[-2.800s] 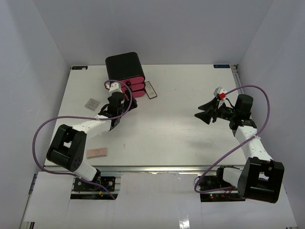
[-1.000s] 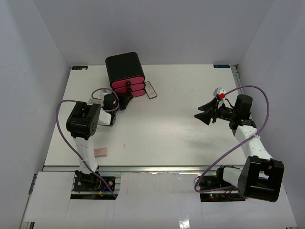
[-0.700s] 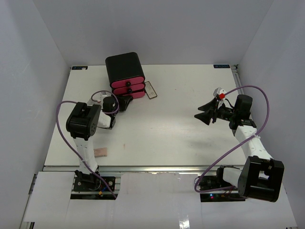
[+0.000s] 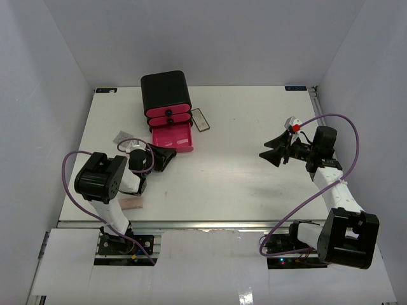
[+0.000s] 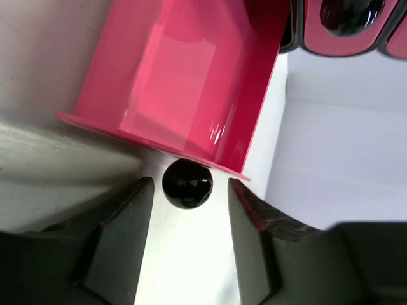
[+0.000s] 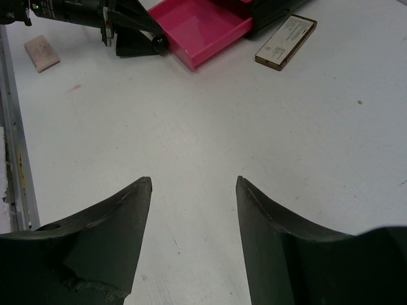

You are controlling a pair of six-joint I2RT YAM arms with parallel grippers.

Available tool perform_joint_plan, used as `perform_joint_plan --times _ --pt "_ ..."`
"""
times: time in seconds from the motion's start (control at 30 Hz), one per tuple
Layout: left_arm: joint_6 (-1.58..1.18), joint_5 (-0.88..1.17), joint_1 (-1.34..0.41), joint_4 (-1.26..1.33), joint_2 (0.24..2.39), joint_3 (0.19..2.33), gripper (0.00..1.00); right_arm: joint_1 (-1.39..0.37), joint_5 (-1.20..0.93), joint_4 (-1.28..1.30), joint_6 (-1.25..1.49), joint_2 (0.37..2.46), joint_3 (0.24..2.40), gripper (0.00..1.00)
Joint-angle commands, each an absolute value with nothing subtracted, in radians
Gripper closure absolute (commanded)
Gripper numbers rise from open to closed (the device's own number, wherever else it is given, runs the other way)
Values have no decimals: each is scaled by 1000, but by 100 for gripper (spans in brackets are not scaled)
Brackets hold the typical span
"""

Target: Organize the makeup

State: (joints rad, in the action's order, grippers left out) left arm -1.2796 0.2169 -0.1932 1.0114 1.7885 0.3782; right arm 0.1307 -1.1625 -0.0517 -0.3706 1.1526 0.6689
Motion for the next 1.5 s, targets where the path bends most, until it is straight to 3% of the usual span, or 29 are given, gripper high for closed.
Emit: perform_joint_plan --times 0.0,0.1,0.2,0.33,0.47,0.6,0.7,0.87,1.1,1.47 --pt "-1189 244 -189 950 1689 411 27 129 -1174 -48 -376 1158 683 35" --pt "-1132 253 -187 922 1632 408 15 119 -1144 -36 -365 1165 692 30" --pt "-1090 280 -185 900 1566 384 11 80 -1077 -16 -345 1171 707 22" --pt "-1005 293 -184 812 1401 370 8 -48 -831 56 -337 1199 769 15" --pt "-903 282 -184 607 1207 393 2 -270 -556 117 -302 1326 875 8" --pt "-771 289 -181 422 1022 471 2 -351 -440 206 -219 1513 1092 2" --pt "-575 357 -181 249 912 579 2 -404 -359 263 -134 1692 1298 9" --pt "-241 381 -184 -108 770 700 2 -490 -265 281 -43 1963 1556 10" --pt "-178 228 -192 -85 584 587 2 -536 -109 305 97 2271 1871 10" --pt "-181 248 -192 -75 553 584 2 -557 36 309 104 2423 2044 10"
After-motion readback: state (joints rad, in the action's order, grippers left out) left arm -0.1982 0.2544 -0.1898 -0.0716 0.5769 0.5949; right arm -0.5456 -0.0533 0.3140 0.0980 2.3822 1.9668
